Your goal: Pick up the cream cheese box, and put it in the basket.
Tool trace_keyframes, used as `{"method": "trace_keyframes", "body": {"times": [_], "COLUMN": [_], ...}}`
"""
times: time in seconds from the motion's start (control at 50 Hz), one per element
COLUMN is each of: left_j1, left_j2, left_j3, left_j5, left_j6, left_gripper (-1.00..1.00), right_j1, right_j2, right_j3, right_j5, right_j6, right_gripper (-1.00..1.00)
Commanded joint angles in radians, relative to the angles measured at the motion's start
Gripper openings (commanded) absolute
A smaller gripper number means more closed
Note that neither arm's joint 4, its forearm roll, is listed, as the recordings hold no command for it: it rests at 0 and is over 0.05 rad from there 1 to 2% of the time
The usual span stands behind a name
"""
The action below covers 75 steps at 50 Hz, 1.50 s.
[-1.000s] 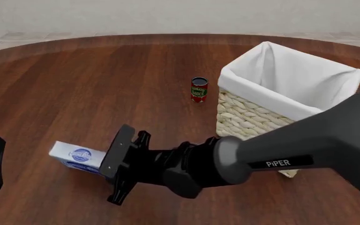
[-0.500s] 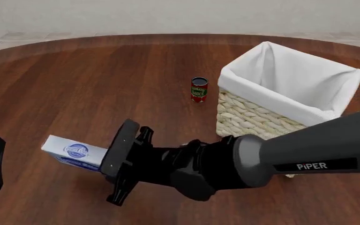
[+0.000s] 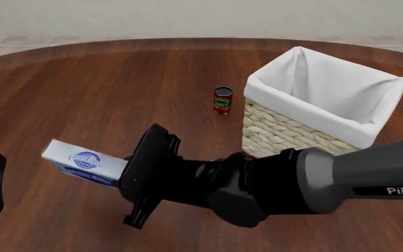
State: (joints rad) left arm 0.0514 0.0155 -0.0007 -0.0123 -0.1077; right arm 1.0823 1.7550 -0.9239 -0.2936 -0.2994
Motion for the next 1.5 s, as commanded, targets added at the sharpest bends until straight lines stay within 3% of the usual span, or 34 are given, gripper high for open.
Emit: {"method": "trace_keyframes", "body": {"times": [0.02, 0.64, 1.5], "left_j1": [-0.003, -0.008, -0.017], "left_j2": [0.009, -0.001, -0.009], "left_j3": [0.0, 0.0, 0.0], "left_j5": [-0.009, 0.0, 0.006], "left_j6": [0.002, 0.009, 0.018], "left_gripper": [1.0, 1.0, 1.0], "right_j1": [-0.01, -0.053, -0.034], "right_j2": [-0.056, -0.225, -0.463], "right_j3": [0.011, 0.02, -0.004], "right_j5": [0.007, 0.078, 0.212], "right_j6": [0.014, 0.005, -0.033], "right_gripper": [-1.0, -1.0, -1.0]}}
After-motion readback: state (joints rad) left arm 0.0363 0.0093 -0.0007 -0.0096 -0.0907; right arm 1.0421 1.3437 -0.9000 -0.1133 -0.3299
